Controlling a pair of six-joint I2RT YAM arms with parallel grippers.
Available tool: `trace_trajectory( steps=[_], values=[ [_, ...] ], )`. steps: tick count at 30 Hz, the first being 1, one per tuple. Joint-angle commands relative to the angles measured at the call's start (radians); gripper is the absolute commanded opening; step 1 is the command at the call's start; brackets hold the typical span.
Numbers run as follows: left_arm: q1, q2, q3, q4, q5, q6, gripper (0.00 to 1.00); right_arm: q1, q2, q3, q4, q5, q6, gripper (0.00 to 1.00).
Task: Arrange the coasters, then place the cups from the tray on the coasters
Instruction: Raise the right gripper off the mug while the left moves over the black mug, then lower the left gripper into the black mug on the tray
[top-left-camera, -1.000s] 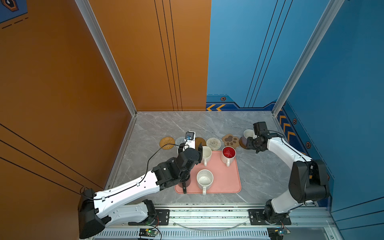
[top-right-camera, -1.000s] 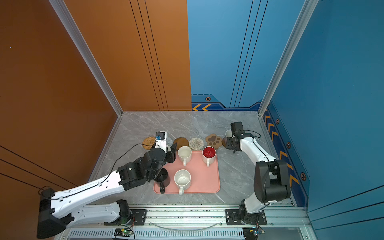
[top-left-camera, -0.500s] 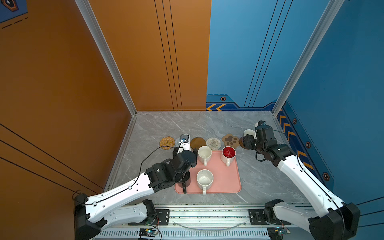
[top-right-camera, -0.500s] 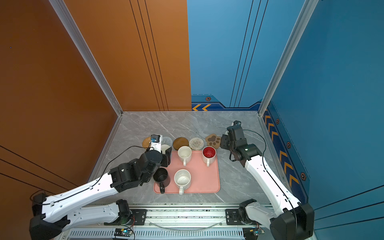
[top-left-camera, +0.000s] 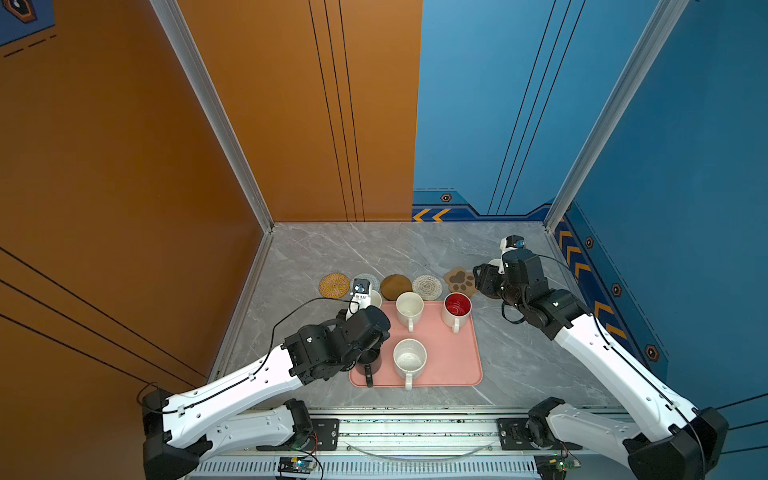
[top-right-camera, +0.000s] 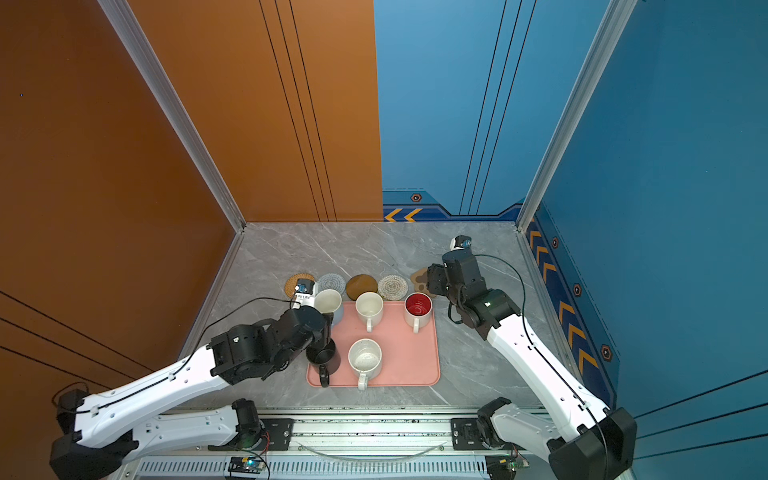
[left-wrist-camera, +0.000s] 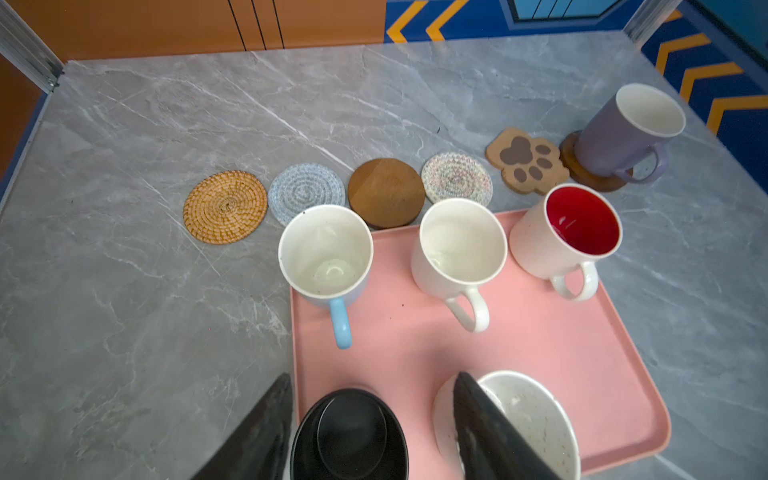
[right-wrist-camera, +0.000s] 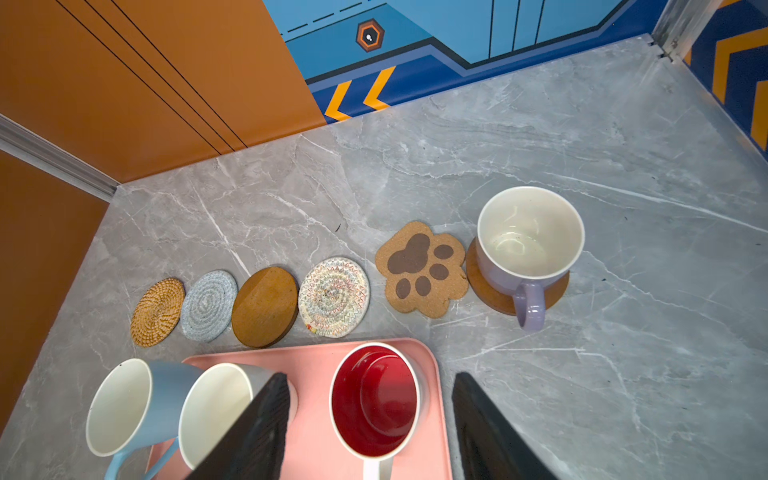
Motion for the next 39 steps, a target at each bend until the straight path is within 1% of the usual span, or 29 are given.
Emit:
trace_trajectory(
  steps=[1,5,8,10,15,19,25,32,39],
  values=[
    [-0.036,0.025,0.009,-0.142,0.062,-0.112,0.61,0.01,0.009,-0.015,0.044,0.003,0.007,0.61],
    [-0.1,0.039,-0.033,-0.157,0.05,-0.206,0.61,0.014,0.021,-0.014,0.044,0.0,0.001,0.61],
    [-0.137,0.046,-0.043,-0.212,0.022,-0.296,0.61,0.016,0.023,-0.018,0.048,-0.001,-0.002,0.62],
    [-0.161,0.049,-0.053,-0.24,0.019,-0.359,0.61,0.016,0.025,-0.021,0.05,0.003,-0.004,0.62],
    [-0.215,0.067,-0.074,-0.252,0.027,-0.457,0.61,0.016,0.037,-0.023,0.052,-0.002,-0.007,0.62],
    [-0.239,0.1,-0.079,-0.316,0.031,-0.555,0.6,0.016,0.041,-0.024,0.054,-0.006,-0.008,0.62],
    [-0.273,0.12,-0.135,-0.317,0.047,-0.674,0.6,0.016,0.04,-0.029,0.055,-0.005,-0.01,0.62],
    [-0.303,0.147,-0.148,-0.314,0.024,-0.737,0.6,0.014,0.054,-0.03,0.064,-0.019,-0.01,0.63],
    [-0.305,0.171,-0.158,-0.297,0.021,-0.753,0.58,0.014,0.068,-0.03,0.074,-0.036,-0.007,0.63]
  ],
)
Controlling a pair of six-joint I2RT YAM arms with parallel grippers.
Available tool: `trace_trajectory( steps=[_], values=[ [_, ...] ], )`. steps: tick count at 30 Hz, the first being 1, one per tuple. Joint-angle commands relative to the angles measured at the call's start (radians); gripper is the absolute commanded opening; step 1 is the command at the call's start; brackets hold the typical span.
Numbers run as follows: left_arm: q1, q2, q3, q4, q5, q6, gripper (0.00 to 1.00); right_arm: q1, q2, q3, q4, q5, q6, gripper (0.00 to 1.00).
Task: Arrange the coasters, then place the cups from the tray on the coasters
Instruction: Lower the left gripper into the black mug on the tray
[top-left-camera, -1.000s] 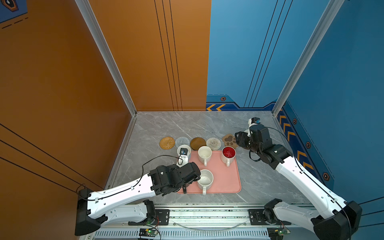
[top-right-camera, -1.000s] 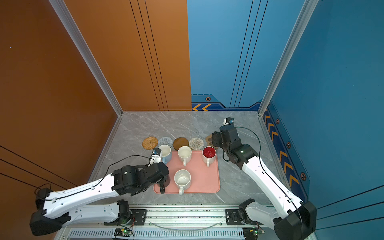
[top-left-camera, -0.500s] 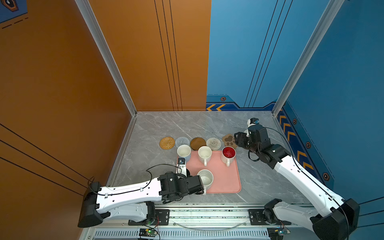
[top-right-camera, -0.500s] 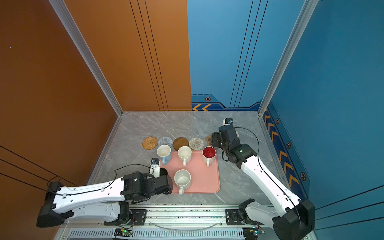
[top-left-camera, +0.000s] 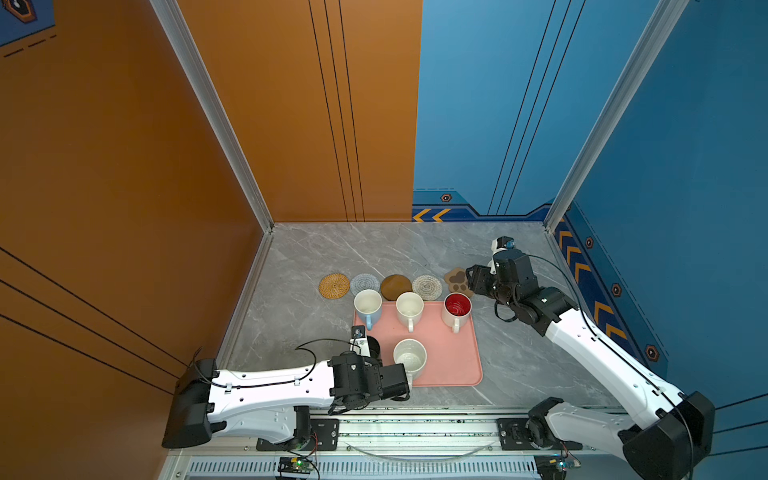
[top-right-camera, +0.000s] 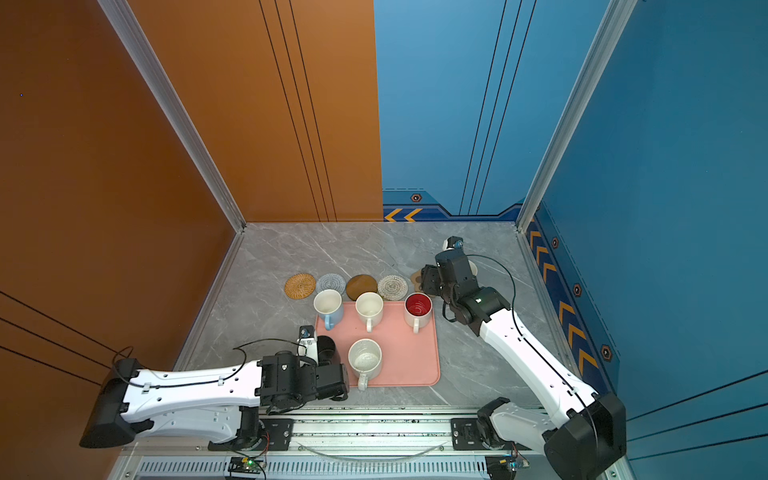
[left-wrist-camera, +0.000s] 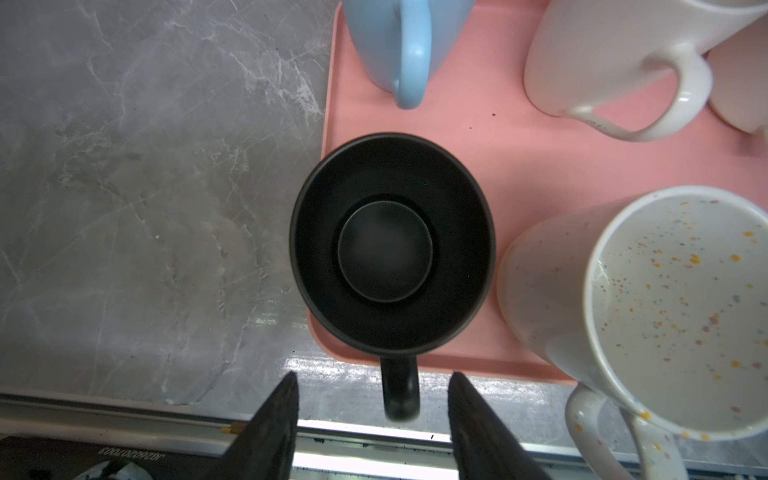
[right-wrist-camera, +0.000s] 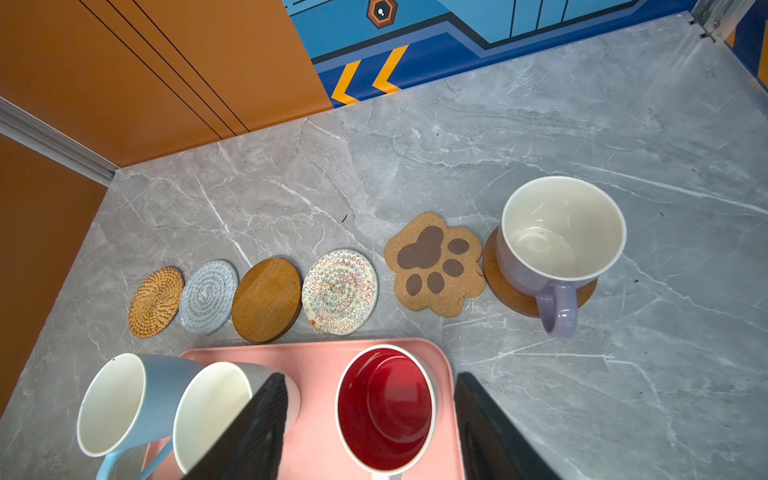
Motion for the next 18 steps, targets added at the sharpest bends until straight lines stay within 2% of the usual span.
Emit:
trace_trajectory(
  steps=[1,7,18],
  values=[
    [-0.012,0.009,-0.019,-0.009,-0.022,-0.03,0.57,0.005,0.009,-0.015,0.027,-0.014,-0.006,0.63],
    [-0.009,0.011,-0.06,0.089,-0.011,-0.018,0.56,0.005,0.012,-0.015,0.029,-0.016,-0.006,0.63],
    [0.019,0.036,-0.108,0.161,0.019,-0.017,0.53,0.005,0.014,-0.017,0.029,-0.018,-0.006,0.63]
  ],
)
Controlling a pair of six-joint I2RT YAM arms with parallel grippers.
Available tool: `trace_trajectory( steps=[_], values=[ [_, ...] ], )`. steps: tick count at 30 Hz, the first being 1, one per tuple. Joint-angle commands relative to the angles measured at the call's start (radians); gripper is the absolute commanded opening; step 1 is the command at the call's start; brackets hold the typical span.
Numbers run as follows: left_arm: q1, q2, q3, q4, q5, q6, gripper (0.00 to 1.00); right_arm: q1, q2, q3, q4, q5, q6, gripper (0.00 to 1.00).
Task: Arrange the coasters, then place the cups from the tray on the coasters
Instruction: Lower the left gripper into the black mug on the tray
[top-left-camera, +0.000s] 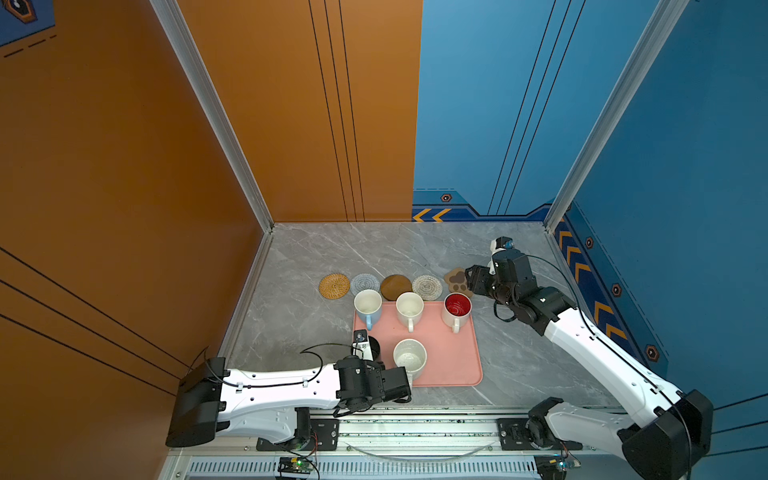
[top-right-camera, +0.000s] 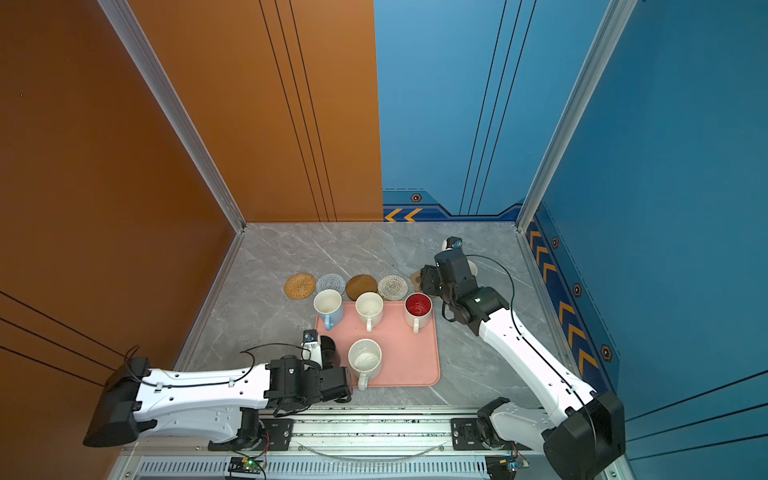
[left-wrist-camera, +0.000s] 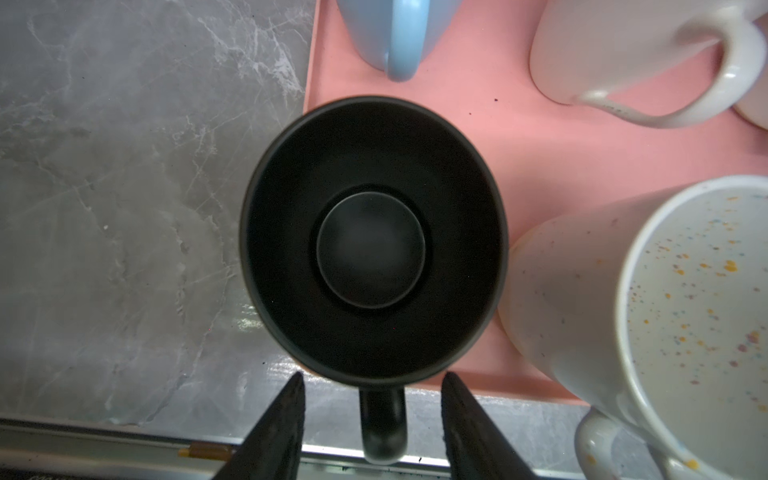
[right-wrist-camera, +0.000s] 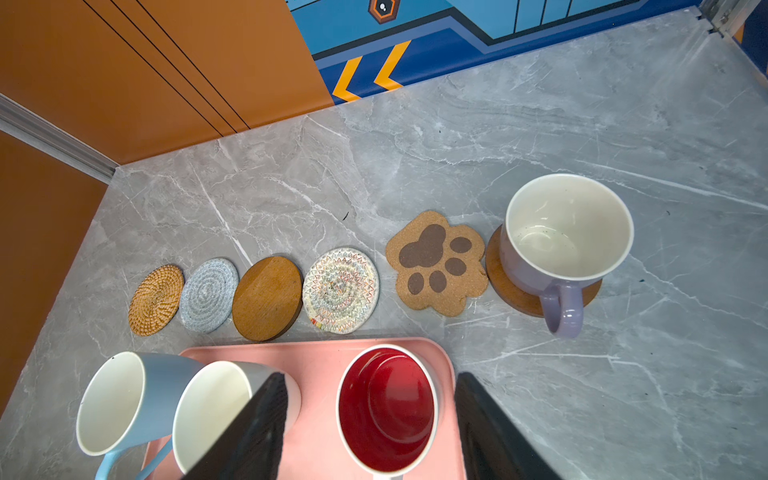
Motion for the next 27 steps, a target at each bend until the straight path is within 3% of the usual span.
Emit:
trace_trajectory(
  steps=[1,14,27],
  values=[
    [0.015,0.014,-0.026,0.022,0.008,-0.004,0.52,0.005,0.01,-0.013,0.024,-0.013,-0.006,0.63],
    [0.099,-0.022,-0.112,0.174,0.057,0.068,0.46,0.004,0.013,-0.017,0.024,-0.013,-0.008,0.63],
    [0.124,0.054,-0.091,0.177,0.097,0.094,0.37,0.001,0.019,-0.016,0.024,-0.016,-0.01,0.63]
  ],
)
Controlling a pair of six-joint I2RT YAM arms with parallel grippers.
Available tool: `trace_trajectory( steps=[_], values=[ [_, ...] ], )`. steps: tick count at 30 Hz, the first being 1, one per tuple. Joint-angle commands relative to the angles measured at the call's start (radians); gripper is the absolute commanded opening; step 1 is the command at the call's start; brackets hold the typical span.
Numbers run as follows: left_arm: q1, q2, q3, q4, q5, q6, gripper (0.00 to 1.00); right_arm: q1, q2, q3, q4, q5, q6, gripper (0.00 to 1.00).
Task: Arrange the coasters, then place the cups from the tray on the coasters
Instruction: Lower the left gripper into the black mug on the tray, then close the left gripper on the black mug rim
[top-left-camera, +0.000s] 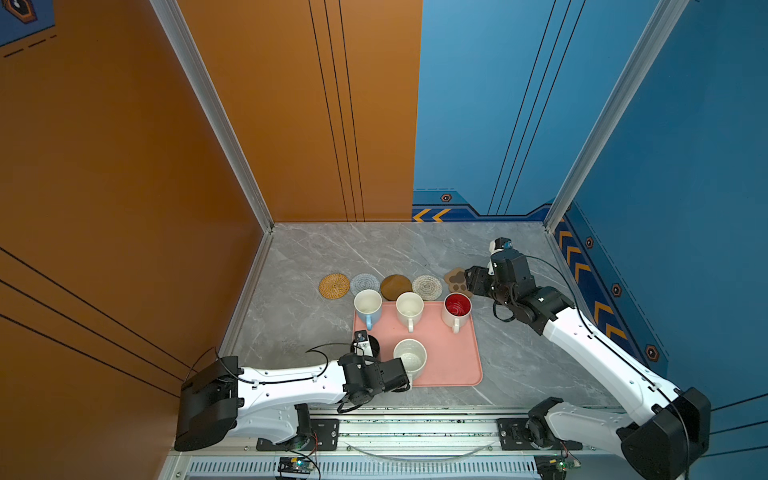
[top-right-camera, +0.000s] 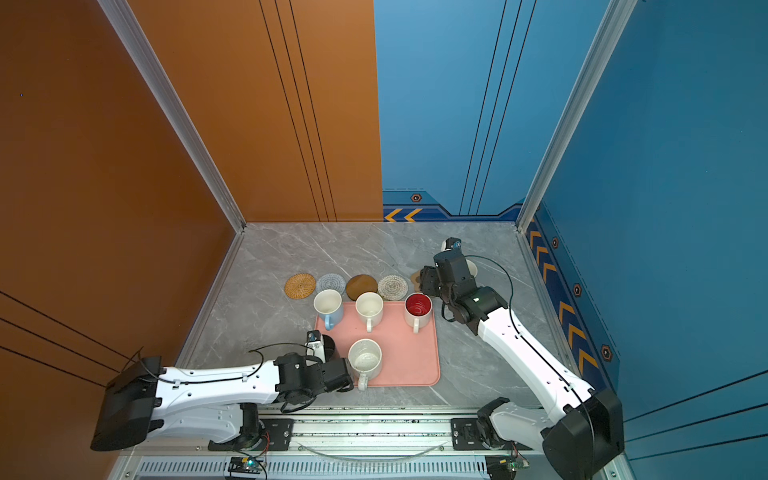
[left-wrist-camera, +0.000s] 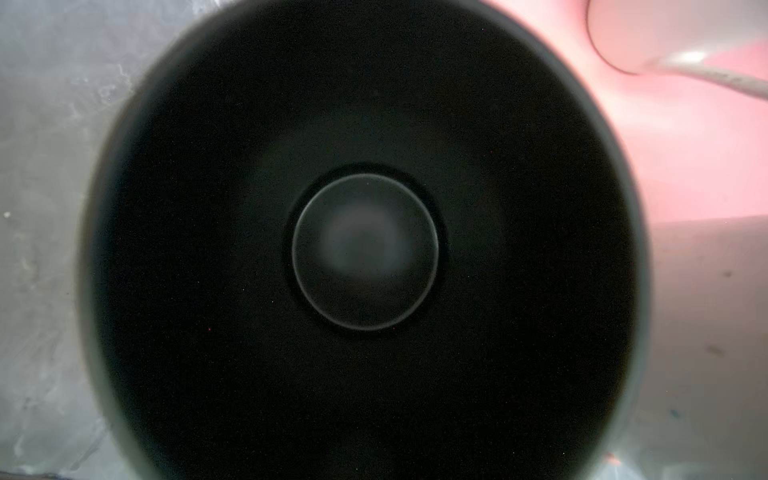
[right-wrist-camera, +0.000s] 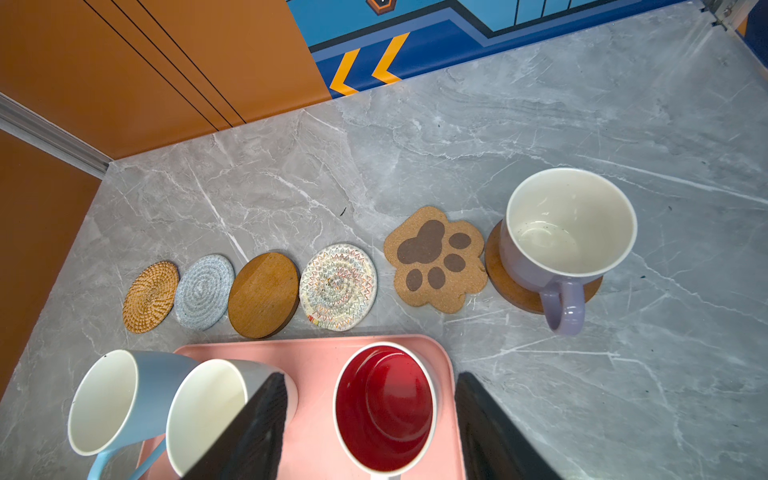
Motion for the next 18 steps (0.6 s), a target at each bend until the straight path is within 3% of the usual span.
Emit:
trace_trajectory(
  steps=[1,4,11,18],
  values=[
    [0.014,0.01,0.007,-0.012,0.014,0.015,0.36,0.001,0.008,-0.011,0.024,-0.017,-0.01,0.63],
    [0.019,0.01,0.008,-0.012,0.014,0.018,0.29,-0.001,0.011,-0.011,0.024,-0.016,-0.011,0.63],
    [0.024,0.022,0.006,-0.012,0.031,0.024,0.0,-0.002,0.008,-0.013,0.024,-0.019,-0.014,0.63],
    [0.007,0.003,0.007,-0.013,0.025,0.027,0.0,-0.002,0.003,-0.015,0.024,-0.021,-0.015,0.63]
  ],
)
